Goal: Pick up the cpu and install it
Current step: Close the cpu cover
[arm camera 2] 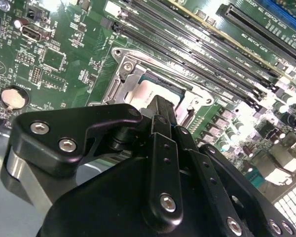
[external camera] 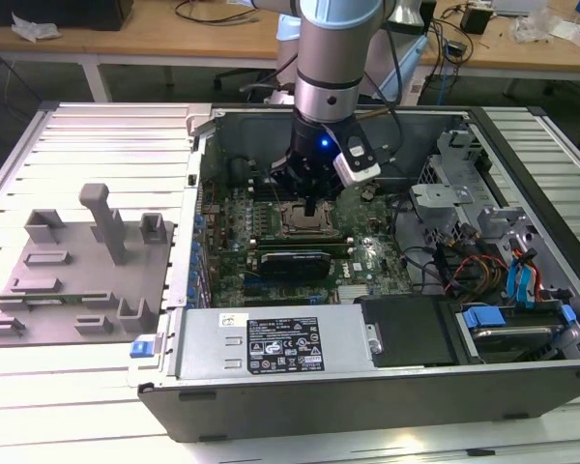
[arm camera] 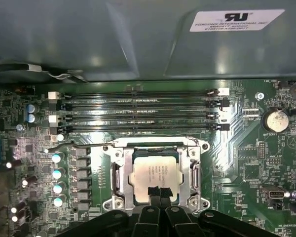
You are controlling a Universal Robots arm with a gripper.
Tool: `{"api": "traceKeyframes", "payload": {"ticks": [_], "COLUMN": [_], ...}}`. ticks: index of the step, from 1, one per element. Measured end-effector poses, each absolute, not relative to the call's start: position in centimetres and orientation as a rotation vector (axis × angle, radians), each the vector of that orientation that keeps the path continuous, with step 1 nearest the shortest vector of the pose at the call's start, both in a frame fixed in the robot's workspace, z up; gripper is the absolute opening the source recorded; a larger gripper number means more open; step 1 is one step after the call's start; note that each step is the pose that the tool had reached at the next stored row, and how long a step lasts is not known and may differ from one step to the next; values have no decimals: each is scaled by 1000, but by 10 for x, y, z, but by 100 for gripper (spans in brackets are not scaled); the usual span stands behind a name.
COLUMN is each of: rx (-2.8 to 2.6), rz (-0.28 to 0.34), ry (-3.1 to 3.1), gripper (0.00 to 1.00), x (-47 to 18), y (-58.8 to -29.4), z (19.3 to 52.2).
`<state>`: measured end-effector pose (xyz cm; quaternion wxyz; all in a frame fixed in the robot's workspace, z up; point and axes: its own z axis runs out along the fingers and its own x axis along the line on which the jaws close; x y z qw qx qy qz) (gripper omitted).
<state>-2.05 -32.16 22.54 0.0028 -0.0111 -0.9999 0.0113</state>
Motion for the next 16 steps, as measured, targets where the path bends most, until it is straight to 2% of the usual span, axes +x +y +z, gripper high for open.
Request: {"api": "traceKeyframes", "payload": {"ticks": [7, 16], "rx": [1, 8], "rz": [-17, -21], "ry": [-3154, -3164], "gripper": [11, 11], "x": [-24, -27], "y": [-323, -325], "z": [224, 222]}}
